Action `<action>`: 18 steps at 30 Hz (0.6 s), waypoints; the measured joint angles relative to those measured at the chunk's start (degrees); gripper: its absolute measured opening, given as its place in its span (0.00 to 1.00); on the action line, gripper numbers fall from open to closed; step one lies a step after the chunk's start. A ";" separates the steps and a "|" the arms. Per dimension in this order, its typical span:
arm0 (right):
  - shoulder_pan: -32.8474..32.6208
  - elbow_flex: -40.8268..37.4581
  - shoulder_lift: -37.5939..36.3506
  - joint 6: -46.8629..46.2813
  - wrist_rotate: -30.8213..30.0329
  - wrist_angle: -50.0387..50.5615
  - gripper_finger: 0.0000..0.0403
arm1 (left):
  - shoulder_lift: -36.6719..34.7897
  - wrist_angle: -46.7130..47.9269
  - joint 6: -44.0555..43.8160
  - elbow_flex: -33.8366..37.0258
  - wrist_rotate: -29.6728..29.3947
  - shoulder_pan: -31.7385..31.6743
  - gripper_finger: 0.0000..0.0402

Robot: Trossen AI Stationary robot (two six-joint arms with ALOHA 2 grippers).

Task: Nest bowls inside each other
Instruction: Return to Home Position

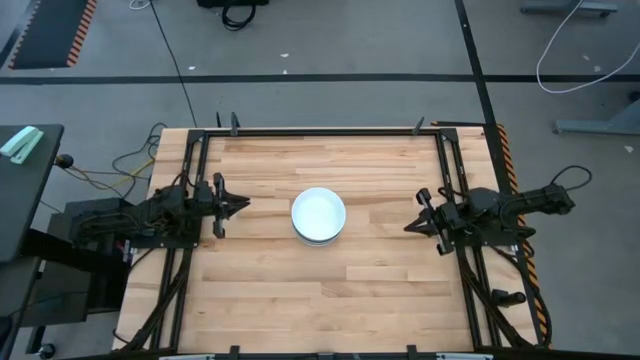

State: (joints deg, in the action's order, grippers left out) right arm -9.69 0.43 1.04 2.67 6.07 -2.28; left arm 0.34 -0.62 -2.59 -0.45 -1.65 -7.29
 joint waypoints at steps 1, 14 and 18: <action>0.06 0.00 0.00 0.08 0.00 0.00 0.04 | 0.00 0.02 0.00 0.00 0.00 0.00 0.13; 0.19 0.00 0.00 -0.06 0.00 -0.04 0.04 | 0.00 0.00 -2.96 0.02 0.00 0.00 0.14; 0.19 0.00 0.00 -0.07 0.00 -0.07 0.04 | 0.01 -1.08 -3.01 0.08 -0.03 0.00 0.13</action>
State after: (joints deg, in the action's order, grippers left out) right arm -9.50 0.43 1.04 2.60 6.07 -2.35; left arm 0.35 -1.70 -5.60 -0.37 -1.68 -7.29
